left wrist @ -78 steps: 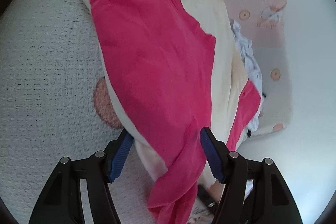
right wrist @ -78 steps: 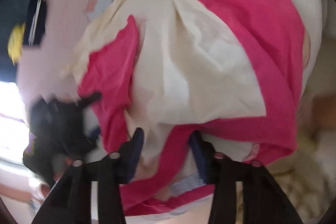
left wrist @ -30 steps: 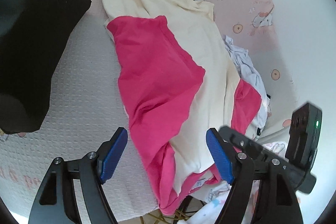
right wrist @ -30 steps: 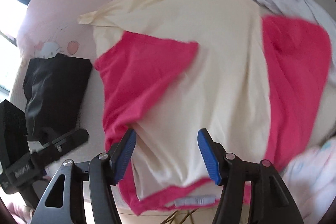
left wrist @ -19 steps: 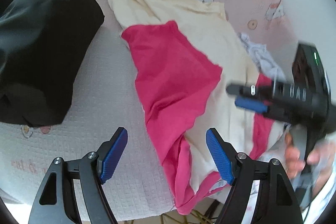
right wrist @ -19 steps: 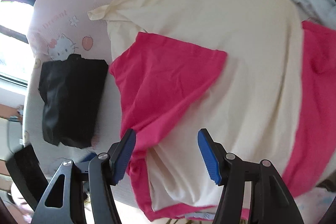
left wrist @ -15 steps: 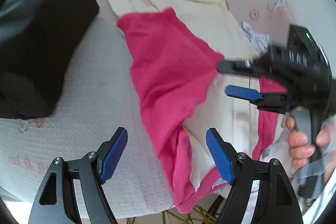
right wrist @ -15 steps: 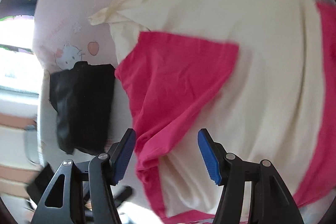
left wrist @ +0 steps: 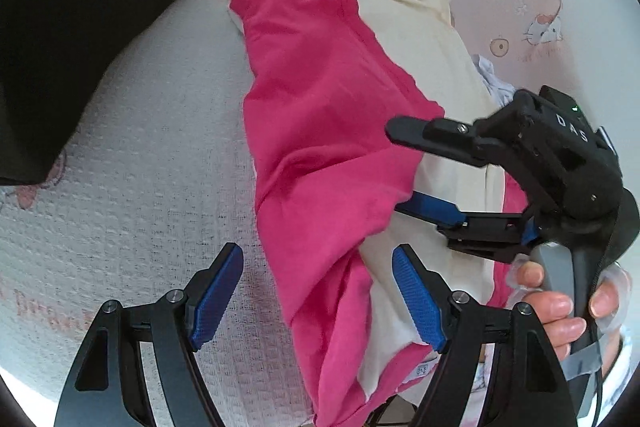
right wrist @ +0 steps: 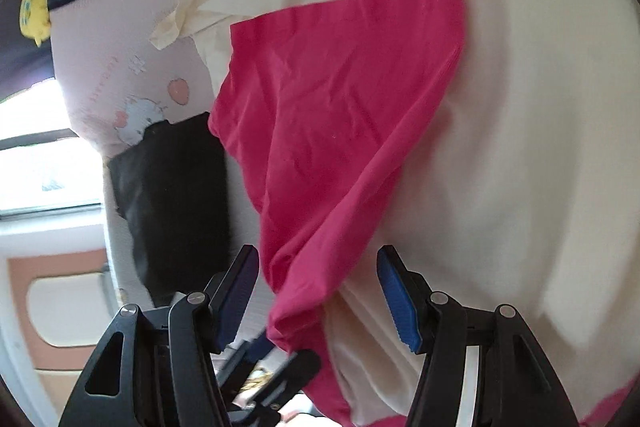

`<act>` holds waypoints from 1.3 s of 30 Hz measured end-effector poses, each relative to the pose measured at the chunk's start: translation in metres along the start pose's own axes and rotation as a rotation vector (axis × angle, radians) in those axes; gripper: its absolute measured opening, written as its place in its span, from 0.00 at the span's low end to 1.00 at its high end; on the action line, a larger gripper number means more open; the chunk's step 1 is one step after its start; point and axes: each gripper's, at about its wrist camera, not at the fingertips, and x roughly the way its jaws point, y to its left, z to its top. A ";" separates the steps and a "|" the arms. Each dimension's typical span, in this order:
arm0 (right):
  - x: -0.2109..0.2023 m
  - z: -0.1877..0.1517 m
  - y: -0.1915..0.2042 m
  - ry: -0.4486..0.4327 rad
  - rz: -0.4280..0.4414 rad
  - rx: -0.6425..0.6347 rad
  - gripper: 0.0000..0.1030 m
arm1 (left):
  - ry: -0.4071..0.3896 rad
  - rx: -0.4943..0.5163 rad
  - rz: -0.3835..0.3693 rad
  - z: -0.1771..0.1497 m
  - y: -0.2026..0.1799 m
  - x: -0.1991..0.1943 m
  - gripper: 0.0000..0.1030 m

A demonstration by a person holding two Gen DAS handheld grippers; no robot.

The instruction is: Fold clothes

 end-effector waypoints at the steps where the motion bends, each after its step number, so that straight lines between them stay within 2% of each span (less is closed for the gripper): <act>1: 0.003 0.001 -0.002 0.003 0.004 0.010 0.59 | 0.000 0.006 0.003 -0.001 -0.001 0.001 0.74; 7: 0.015 0.005 -0.003 -0.010 0.042 0.039 0.59 | -0.024 0.047 0.033 -0.003 -0.005 0.011 0.74; 9: 0.018 0.008 0.000 -0.027 0.054 0.033 0.59 | -0.031 0.082 0.059 -0.005 -0.010 0.012 0.68; 11: 0.023 0.010 0.008 -0.029 0.031 -0.019 0.57 | -0.038 0.116 0.084 -0.007 -0.015 0.013 0.37; 12: 0.025 0.009 0.017 -0.029 -0.018 -0.084 0.47 | -0.043 0.146 0.105 -0.008 -0.019 0.014 0.35; 13: 0.028 0.008 0.026 -0.038 -0.076 -0.142 0.30 | -0.049 0.190 0.133 -0.011 -0.023 0.014 0.34; 14: 0.029 0.005 0.033 -0.052 -0.127 -0.186 0.21 | -0.055 0.222 0.154 -0.014 -0.026 0.014 0.32; 15: 0.031 0.003 0.040 -0.066 -0.178 -0.231 0.05 | -0.059 0.249 0.172 -0.017 -0.029 0.013 0.29; 18: 0.037 -0.004 0.062 -0.108 -0.331 -0.365 0.03 | -0.074 0.306 0.230 -0.026 -0.033 0.008 0.20; 20: 0.030 -0.005 0.072 -0.166 -0.386 -0.413 0.02 | -0.067 0.330 0.281 -0.032 -0.032 0.004 0.16; 21: 0.023 -0.005 0.077 -0.207 -0.399 -0.428 0.02 | -0.072 0.329 0.280 -0.035 -0.030 0.001 0.16; 24: 0.009 0.002 0.081 -0.237 -0.331 -0.398 0.01 | -0.085 0.356 0.329 -0.044 -0.027 -0.006 0.16; 27: 0.008 0.006 0.078 -0.296 -0.396 -0.368 0.02 | -0.091 0.383 0.348 -0.049 -0.032 -0.014 0.16; 29: 0.007 0.009 0.072 -0.287 -0.401 -0.358 0.02 | -0.093 0.406 0.362 -0.053 -0.037 -0.017 0.15; 32: 0.006 0.012 0.061 -0.262 -0.393 -0.323 0.02 | -0.108 0.423 0.317 -0.060 -0.043 -0.022 0.15; 33: 0.002 0.011 0.054 -0.250 -0.379 -0.303 0.06 | -0.122 0.414 0.289 -0.060 -0.044 -0.026 0.15; 35: -0.007 0.006 0.039 -0.211 -0.321 -0.247 0.28 | -0.167 0.404 0.221 -0.059 -0.049 -0.037 0.16; 36: -0.010 0.004 0.035 -0.192 -0.276 -0.210 0.50 | -0.195 0.403 0.195 -0.057 -0.053 -0.043 0.18; 37: -0.011 0.002 0.032 -0.181 -0.234 -0.184 0.57 | -0.222 0.408 0.191 -0.053 -0.059 -0.047 0.24; 38: -0.011 -0.001 0.030 -0.176 -0.193 -0.164 0.57 | -0.236 0.415 0.192 -0.048 -0.064 -0.049 0.42; 39: -0.012 -0.004 0.027 -0.171 -0.153 -0.144 0.57 | -0.237 0.419 0.194 -0.044 -0.065 -0.049 0.53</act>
